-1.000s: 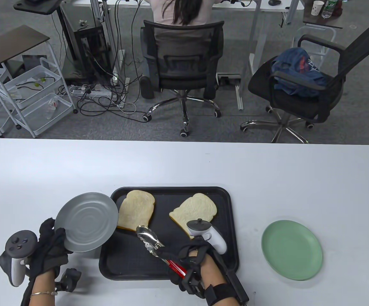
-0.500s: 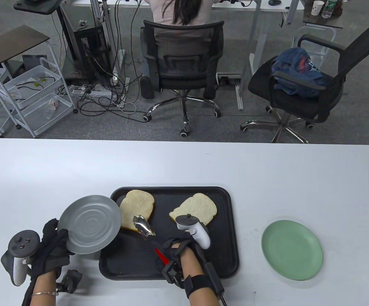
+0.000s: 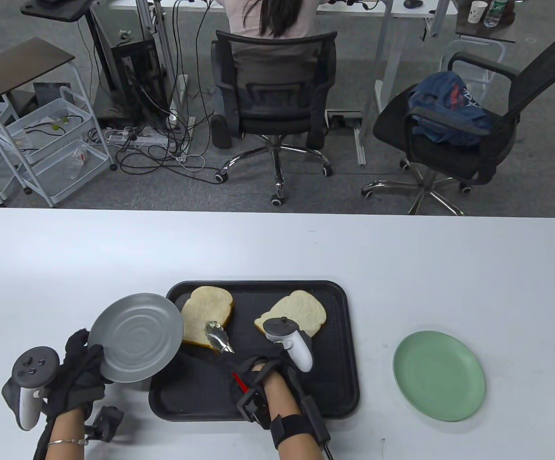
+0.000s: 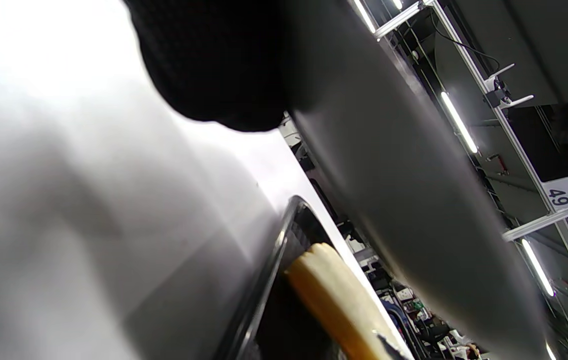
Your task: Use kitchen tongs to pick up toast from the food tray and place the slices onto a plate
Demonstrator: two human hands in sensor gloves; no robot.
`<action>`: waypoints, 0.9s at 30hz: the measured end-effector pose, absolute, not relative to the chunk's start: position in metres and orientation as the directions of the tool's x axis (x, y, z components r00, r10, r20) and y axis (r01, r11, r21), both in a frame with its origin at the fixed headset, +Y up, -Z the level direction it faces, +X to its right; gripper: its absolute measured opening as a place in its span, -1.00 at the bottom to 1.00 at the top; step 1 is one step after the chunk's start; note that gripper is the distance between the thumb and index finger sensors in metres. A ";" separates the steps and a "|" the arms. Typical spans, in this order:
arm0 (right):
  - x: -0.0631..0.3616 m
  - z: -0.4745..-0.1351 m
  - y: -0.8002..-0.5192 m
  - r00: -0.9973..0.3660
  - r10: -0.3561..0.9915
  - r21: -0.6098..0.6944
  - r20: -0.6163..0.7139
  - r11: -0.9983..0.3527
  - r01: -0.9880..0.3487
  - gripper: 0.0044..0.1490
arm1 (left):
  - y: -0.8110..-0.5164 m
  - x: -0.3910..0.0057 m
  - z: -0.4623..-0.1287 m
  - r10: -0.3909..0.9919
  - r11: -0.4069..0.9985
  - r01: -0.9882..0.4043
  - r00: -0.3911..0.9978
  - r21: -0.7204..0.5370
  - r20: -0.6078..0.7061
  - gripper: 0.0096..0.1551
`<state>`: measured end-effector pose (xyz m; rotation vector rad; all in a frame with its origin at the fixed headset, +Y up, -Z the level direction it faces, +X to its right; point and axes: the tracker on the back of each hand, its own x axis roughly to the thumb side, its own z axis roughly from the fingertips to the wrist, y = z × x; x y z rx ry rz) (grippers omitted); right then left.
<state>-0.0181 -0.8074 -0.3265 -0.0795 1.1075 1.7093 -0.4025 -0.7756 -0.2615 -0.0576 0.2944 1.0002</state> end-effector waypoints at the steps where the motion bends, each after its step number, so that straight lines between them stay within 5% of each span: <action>1: -0.012 -0.325 -0.800 -0.447 0.725 0.622 -0.524 -0.033 -0.782 -0.03 | -0.776 -0.403 -0.261 0.821 0.541 -0.837 0.503 0.085 -0.269 -0.28; 10: 0.028 -0.318 -0.747 -0.392 0.788 0.542 -0.475 -0.089 -0.835 -0.03 | -0.776 -0.402 -0.260 0.833 0.523 -0.847 0.487 0.089 -0.263 -0.28; 15: 0.018 -0.306 -0.720 -0.354 0.845 0.612 -0.401 -0.040 -0.789 -0.03 | -0.777 -0.401 -0.260 0.833 0.522 -0.849 0.487 0.079 -0.263 -0.28; 27: -0.061 -0.292 -0.733 -0.458 0.824 0.791 -0.335 -0.018 -0.611 -0.02 | -0.780 -0.400 -0.261 0.845 0.501 -0.864 0.476 0.051 -0.246 -0.29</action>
